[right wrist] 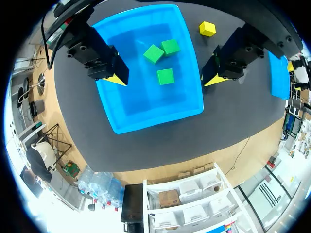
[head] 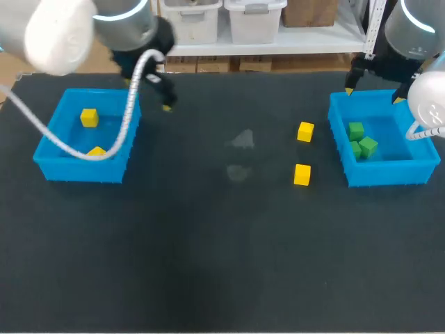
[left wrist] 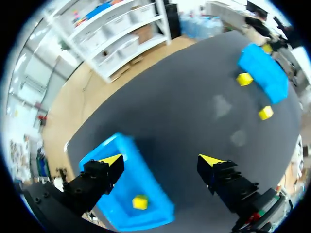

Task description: Put the green cubes in the right bin and the yellow cubes in the left bin.

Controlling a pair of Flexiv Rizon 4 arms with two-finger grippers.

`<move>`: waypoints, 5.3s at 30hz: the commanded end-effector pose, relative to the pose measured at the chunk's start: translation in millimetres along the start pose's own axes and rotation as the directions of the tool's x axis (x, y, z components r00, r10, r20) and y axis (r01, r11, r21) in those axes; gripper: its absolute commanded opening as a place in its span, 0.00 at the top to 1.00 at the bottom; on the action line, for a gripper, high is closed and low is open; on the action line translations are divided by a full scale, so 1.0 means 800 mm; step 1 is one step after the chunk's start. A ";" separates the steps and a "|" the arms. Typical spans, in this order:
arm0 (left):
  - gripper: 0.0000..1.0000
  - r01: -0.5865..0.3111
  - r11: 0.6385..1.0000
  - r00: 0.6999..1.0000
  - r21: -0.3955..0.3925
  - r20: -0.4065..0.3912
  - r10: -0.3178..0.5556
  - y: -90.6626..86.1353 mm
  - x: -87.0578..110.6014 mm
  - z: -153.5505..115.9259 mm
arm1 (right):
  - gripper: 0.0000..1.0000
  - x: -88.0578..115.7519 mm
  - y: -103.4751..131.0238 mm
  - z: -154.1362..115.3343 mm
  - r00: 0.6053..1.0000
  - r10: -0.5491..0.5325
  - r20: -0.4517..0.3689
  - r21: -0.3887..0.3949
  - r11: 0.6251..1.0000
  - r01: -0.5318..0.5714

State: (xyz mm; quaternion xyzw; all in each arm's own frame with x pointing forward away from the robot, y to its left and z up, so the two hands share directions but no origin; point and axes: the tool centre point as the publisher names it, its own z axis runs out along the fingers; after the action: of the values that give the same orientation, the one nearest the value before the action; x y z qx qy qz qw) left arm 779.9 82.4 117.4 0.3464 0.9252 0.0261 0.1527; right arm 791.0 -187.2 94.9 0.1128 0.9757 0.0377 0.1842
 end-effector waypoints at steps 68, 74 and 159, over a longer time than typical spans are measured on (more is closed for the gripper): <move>1.00 -0.736 0.615 0.659 0.283 0.093 0.747 -0.369 -0.085 0.145 | 0.00 0.003 -0.001 -0.001 1.000 0.002 0.008 0.001 1.000 -0.002; 1.00 -0.709 0.664 0.698 0.237 0.101 0.709 -0.351 -0.091 0.139 | 0.00 0.003 -0.001 -0.001 1.000 0.002 0.008 0.001 1.000 -0.002; 0.00 -0.203 0.973 0.978 0.110 0.073 0.196 -0.191 -0.218 0.089 | 0.00 0.003 -0.001 -0.001 1.000 0.002 0.008 0.001 1.000 -0.002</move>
State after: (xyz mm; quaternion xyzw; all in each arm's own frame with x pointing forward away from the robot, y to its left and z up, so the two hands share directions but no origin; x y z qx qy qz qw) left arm 787.7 -87.7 83.9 0.4643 0.8606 -0.0405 0.2052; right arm 790.9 -187.3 94.9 0.1128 0.9757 0.0377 0.1842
